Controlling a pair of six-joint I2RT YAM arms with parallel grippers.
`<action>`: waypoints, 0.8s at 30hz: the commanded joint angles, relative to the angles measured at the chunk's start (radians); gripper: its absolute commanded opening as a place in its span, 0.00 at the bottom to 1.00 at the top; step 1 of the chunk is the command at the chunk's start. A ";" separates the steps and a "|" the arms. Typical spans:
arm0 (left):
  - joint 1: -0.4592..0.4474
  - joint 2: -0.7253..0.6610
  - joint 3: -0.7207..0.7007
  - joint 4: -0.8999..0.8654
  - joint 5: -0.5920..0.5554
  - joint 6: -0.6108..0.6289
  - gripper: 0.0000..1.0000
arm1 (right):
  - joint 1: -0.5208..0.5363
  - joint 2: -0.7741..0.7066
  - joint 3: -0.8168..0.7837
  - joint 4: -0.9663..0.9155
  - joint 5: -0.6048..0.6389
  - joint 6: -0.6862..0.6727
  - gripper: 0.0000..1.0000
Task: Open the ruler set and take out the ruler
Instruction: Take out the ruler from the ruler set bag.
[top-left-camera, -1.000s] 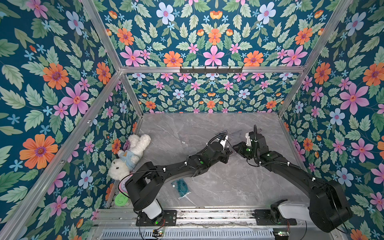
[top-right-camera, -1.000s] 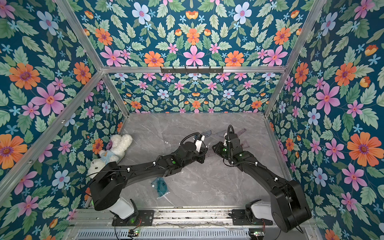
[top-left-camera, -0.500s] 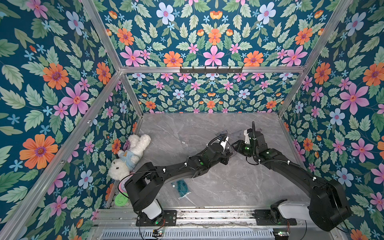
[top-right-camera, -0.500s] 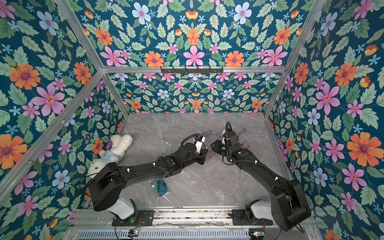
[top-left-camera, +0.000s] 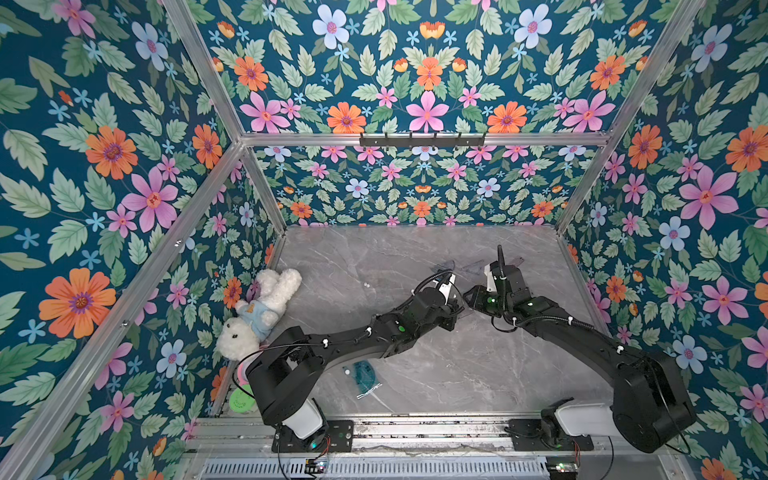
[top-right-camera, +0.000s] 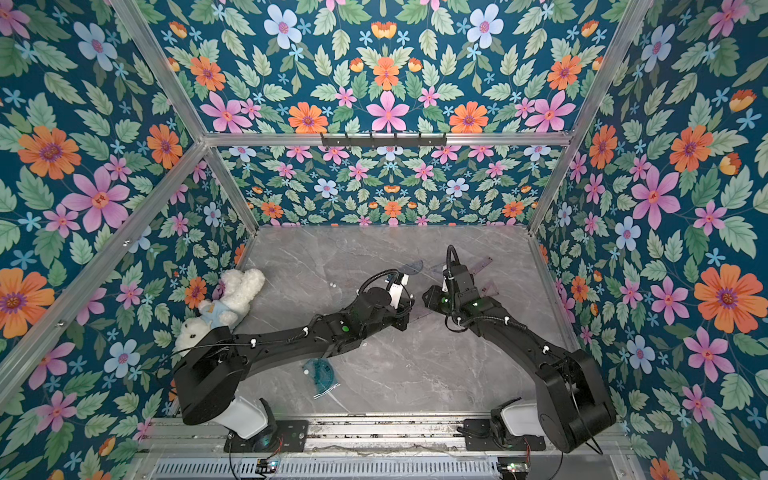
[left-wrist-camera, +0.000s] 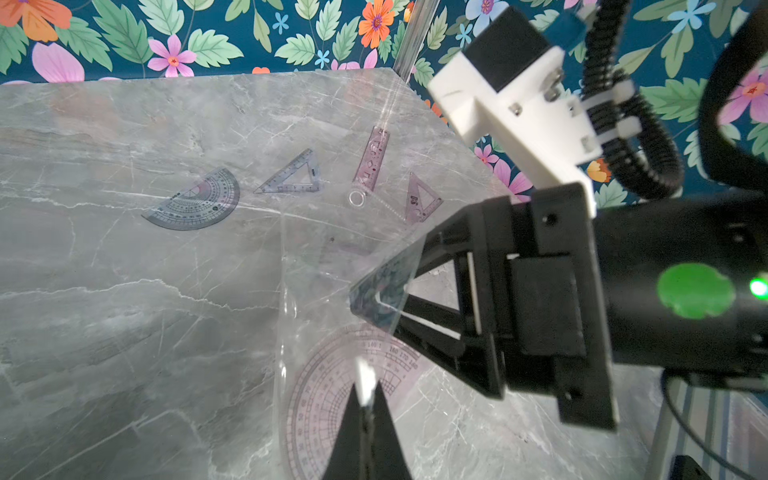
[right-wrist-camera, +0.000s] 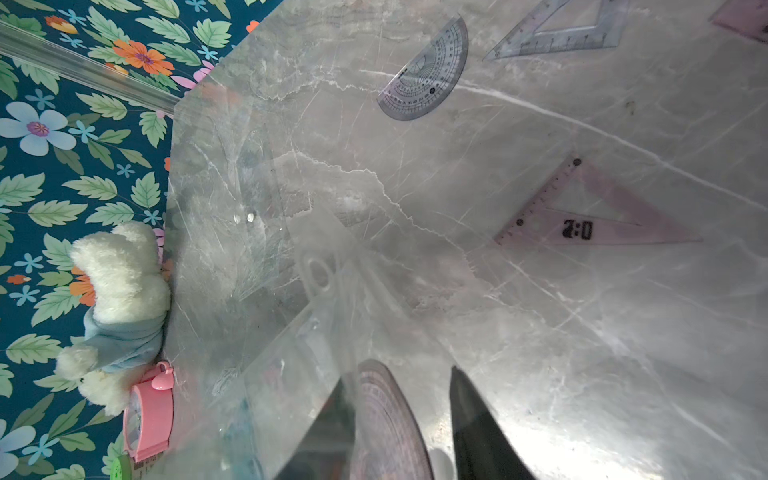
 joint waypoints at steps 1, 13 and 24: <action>0.000 0.005 0.008 0.024 -0.010 0.008 0.00 | 0.000 -0.004 -0.013 0.010 -0.050 0.027 0.40; -0.005 0.016 0.014 0.032 -0.011 0.003 0.00 | 0.015 -0.080 -0.050 0.016 -0.123 0.074 0.40; -0.015 0.017 0.018 0.032 -0.026 0.004 0.00 | 0.025 -0.136 -0.088 0.018 -0.137 0.106 0.40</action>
